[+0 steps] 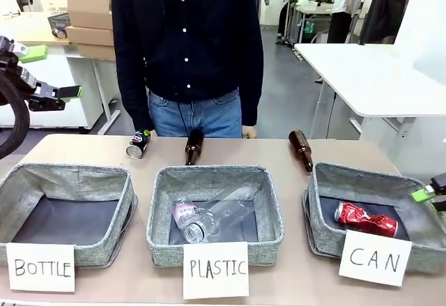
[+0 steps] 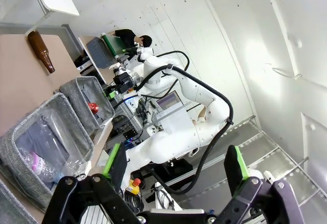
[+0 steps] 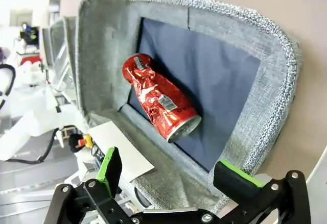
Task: Sort the can waste into the basket.
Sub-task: Pick up the can waste from the table and place it in the right Fabric basket.
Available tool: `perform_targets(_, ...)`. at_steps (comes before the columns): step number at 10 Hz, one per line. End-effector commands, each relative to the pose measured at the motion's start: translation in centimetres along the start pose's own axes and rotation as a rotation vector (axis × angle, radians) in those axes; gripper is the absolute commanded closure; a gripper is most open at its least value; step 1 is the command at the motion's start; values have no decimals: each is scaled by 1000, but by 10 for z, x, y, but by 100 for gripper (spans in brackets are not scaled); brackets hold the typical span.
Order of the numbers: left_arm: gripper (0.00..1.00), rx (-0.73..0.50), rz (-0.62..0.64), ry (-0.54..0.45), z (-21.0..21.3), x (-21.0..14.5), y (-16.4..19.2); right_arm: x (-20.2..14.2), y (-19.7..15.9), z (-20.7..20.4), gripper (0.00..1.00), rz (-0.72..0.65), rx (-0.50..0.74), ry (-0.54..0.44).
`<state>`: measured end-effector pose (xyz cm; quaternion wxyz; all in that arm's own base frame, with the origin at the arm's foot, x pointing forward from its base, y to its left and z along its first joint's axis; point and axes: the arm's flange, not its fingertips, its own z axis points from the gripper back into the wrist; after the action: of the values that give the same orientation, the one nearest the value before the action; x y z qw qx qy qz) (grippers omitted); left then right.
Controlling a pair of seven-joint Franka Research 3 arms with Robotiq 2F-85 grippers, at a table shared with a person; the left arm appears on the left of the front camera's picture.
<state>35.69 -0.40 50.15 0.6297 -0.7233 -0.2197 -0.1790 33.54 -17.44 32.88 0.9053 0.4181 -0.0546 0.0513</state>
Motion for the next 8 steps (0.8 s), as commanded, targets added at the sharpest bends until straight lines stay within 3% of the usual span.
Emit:
perform_targets(1, 0, -21, -23, -9, -2, 0, -2, 4, 14, 18, 0, 81, 86, -30)
perform_targets(3, 0, -21, -23, -9, -2, 0, -2, 5, 48, 56, 0, 180, 179, -18)
perform_targets(5, 0, -21, -23, -9, -2, 0, -2, 2, 93, 79, 0, 248, 523, 95)
perform_targets(6, 0, -21, -23, -9, -2, 0, -2, 4, 111, 71, 0, 188, 637, 86)
perform_targets(8, 0, -21, -23, -9, -2, 0, -2, 14, 131, 40, 0, 141, 710, 78)
